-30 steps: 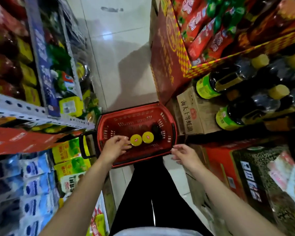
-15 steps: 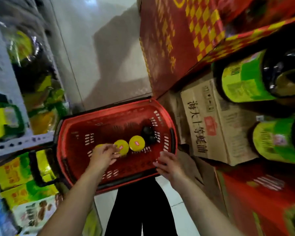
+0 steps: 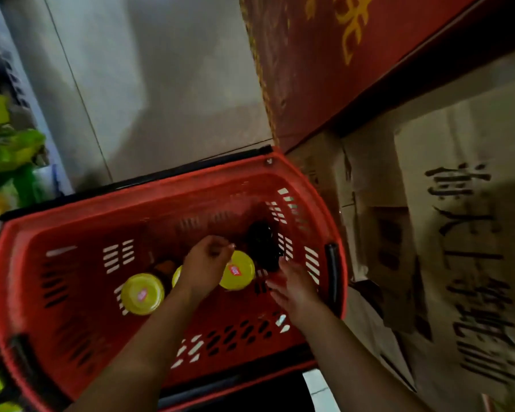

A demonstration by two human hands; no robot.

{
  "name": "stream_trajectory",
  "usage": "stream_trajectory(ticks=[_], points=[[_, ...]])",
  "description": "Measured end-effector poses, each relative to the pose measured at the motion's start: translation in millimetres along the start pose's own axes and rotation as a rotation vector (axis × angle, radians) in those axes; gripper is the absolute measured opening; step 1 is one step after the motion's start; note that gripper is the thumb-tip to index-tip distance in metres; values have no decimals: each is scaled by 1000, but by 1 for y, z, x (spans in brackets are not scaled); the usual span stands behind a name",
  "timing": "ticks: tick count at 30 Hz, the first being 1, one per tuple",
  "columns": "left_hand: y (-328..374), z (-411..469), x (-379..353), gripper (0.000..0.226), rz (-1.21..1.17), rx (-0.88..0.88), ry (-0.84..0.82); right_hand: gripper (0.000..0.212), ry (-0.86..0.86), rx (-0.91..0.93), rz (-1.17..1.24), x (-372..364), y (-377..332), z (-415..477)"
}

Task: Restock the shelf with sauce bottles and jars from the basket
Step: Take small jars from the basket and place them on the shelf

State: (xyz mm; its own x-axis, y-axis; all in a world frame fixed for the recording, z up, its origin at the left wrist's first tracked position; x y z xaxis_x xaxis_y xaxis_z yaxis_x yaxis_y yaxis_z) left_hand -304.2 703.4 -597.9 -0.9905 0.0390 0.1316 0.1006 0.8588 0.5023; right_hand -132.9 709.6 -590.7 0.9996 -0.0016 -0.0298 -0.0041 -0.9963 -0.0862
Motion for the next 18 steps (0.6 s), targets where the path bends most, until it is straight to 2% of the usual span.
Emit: stream_trajectory(ticks=[3,7,9,12,16,18], points=[[-1,24,-8,20,73,-31,15,12,31,1,-35,-2,-3,25],[-3,53,-16,28,213,-97,-11,26,80,-34,3,-7,2,54],[-8,67,-21,32,229,-129,-38,39,90,-108,26,-7,9,67],[-16,88,-28,41,312,-138,-53,47,76,-195,156,-8,18,86],[-18,112,-41,48,468,-243,-124,47,-39,-119,407,-16,19,105],[-20,125,-51,54,504,-237,-203,46,-60,-78,427,-16,17,117]])
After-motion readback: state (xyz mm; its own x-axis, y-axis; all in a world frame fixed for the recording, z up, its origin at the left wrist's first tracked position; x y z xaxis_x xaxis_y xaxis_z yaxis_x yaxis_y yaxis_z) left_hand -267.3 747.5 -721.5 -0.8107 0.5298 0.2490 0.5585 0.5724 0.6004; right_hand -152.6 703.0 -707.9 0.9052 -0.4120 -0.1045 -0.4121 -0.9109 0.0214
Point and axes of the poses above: each hand's wrist, its own z-axis towards the middle knuckle, its own x-axis out of the back of the hand, y = z × x, the point moved 4 cm from there along z, towards the middle knuckle, and after that the axes turned 10 degrees about -y, right-handed, at the moved point
